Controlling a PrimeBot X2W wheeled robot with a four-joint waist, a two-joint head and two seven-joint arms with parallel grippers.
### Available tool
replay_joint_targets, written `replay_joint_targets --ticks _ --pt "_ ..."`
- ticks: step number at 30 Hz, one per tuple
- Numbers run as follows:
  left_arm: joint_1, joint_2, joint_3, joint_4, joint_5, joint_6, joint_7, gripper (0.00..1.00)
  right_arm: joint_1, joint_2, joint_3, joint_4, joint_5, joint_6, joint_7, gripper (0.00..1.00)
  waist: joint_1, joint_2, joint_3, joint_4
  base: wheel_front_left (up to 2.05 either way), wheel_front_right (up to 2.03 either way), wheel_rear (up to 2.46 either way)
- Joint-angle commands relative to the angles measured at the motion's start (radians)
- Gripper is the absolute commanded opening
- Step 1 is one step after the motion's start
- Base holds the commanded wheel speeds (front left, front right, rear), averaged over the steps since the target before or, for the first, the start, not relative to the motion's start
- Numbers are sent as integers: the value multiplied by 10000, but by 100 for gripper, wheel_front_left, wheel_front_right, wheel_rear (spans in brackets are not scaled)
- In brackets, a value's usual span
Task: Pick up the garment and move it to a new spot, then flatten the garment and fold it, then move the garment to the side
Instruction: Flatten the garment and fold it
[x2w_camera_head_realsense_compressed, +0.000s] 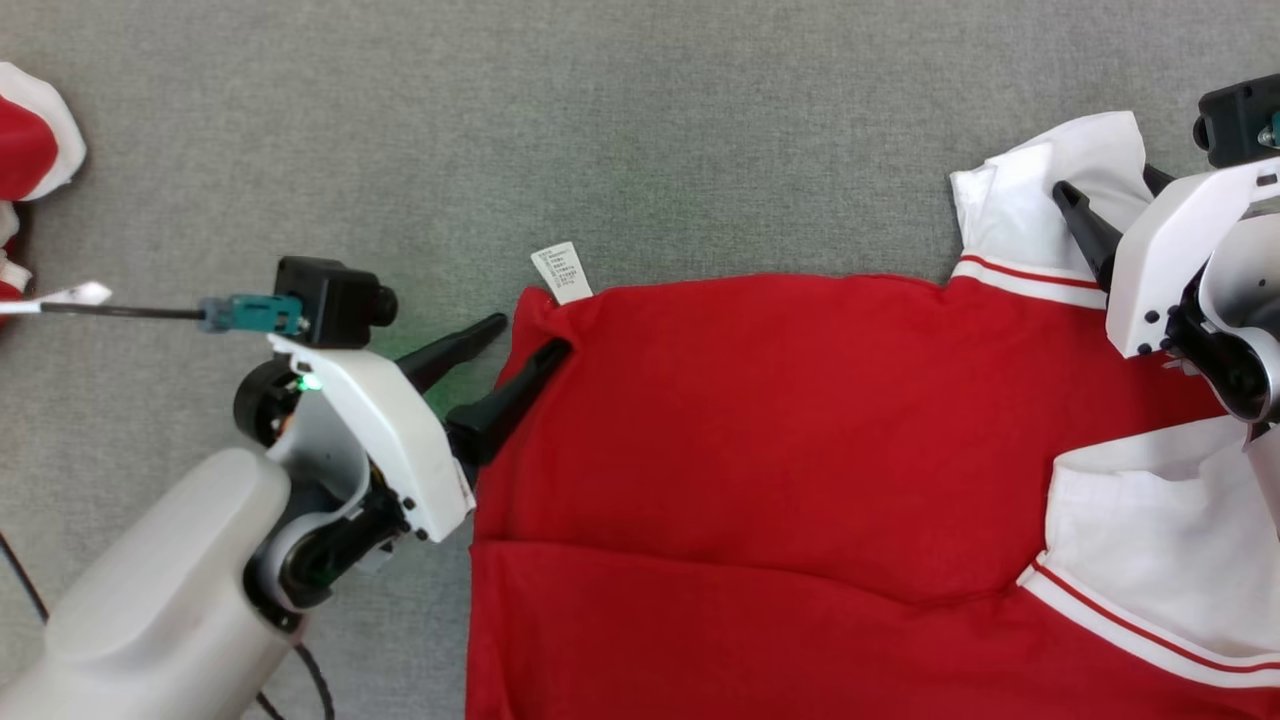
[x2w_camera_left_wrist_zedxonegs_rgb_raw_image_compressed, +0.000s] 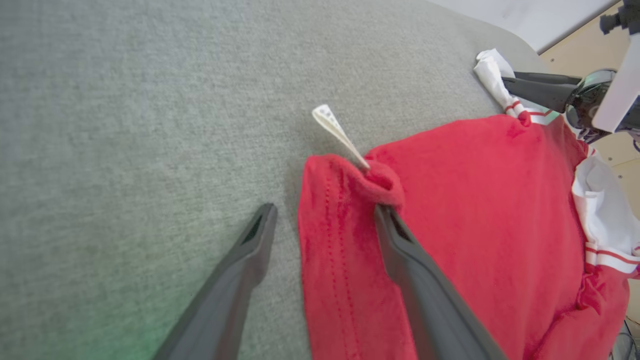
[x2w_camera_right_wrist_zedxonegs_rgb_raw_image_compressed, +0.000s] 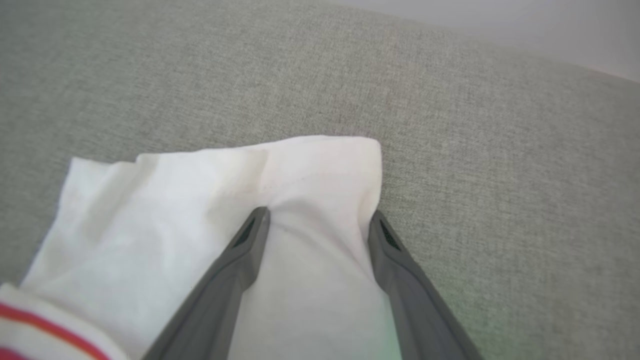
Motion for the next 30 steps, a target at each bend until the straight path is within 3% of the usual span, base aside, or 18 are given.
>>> replay_joint_targets --ticks 1,3,4,5,6,7,20,30 --pt "-167 -124 -166 253 54 -43 135 100 632 143 346 487 24 83 405 100 1 0 70 -41 0 0 0" --pt "-268 -246 -273 483 130 -114 206 100 585 264 466 546 89 83 562 100 1 0 137 -76 0 0 0" --pt "-325 -302 -324 619 161 -130 224 100 568 319 531 535 150 83 583 80 1 0 164 -82 0 0 0" --pt "-390 -351 -366 742 186 -184 238 97 531 355 545 530 196 83 560 0 1 0 185 -84 0 0 0" --pt "-461 -399 -385 871 241 -207 191 22 508 390 555 569 266 83 574 0 1 0 193 -81 0 0 0" --pt "-532 -430 -410 988 302 -221 125 0 492 389 564 585 309 82 543 0 1 0 189 -77 0 0 0" --pt "-525 -455 553 1581 343 -70 -1807 0 -446 -41 -432 479 150 47 -2648 0 1 0 -566 -142 0 0 0" --pt "929 -371 454 922 150 -294 -2699 0 2016 -534 -481 -1042 879 45 -4251 0 1 0 -1674 -536 0 0 0"
